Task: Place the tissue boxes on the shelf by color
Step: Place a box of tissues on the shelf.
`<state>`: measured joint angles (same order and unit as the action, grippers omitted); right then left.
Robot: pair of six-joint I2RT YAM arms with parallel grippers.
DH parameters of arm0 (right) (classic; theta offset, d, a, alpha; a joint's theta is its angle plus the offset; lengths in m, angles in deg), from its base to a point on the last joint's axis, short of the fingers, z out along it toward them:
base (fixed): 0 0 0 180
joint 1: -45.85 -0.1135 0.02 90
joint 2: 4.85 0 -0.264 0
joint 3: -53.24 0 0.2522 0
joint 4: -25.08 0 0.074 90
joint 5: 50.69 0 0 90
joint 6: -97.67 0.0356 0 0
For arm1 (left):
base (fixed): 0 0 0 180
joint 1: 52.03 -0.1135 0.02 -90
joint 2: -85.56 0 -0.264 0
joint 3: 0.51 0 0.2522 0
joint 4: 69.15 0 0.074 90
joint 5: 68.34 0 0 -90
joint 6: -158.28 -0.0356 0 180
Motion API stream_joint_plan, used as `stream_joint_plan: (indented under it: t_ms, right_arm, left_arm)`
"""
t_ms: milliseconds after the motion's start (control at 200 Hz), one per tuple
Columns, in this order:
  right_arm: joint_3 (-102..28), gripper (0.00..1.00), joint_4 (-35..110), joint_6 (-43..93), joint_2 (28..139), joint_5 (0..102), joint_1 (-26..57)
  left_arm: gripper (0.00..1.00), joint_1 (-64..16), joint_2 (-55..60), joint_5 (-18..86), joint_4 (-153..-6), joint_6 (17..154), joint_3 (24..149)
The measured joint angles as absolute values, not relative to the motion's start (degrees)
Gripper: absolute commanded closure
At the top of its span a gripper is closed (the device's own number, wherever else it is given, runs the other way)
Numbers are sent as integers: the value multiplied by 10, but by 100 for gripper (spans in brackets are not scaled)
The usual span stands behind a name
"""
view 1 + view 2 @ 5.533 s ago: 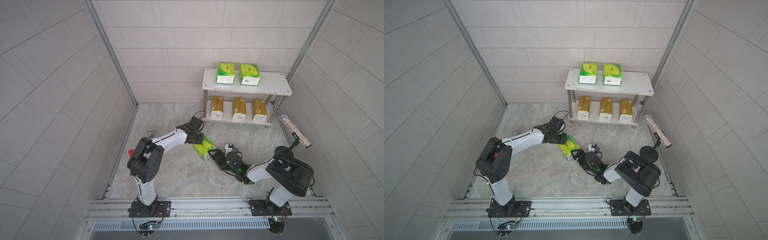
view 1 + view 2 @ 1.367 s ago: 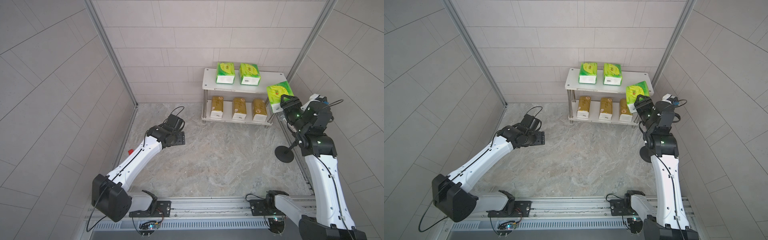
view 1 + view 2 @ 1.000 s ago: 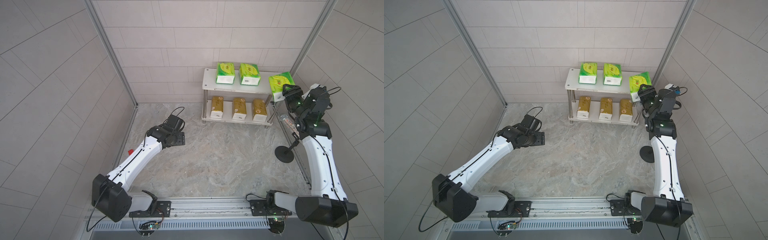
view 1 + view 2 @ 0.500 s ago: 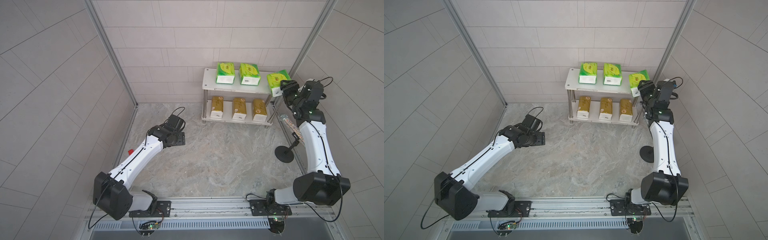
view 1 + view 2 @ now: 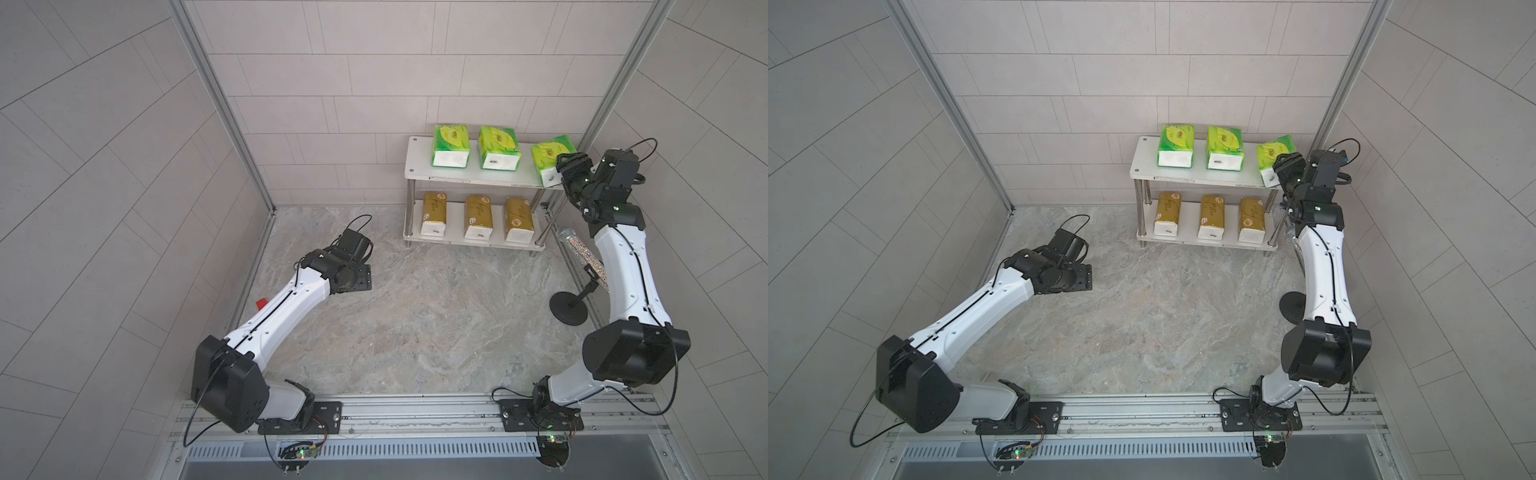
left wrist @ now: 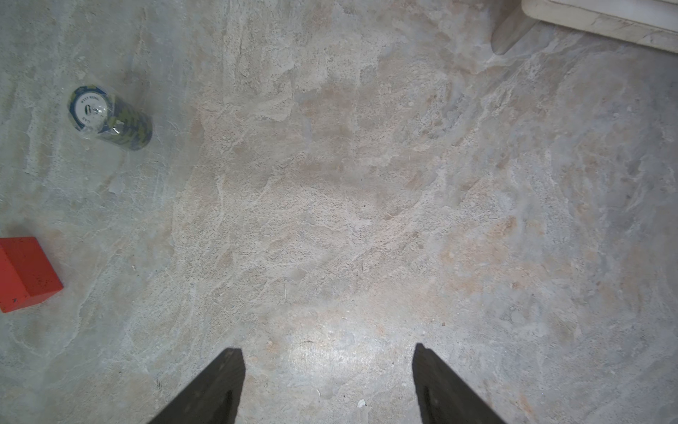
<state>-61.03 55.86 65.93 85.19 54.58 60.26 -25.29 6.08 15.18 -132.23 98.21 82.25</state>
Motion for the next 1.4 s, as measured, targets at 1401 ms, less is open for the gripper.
stream_joint_plan:
  t_ms: [1401]
  right_arm:
    - [-797,15,721,482,961,504,602]
  left_arm:
    - [20,-253,62,141,-1323,994,825]
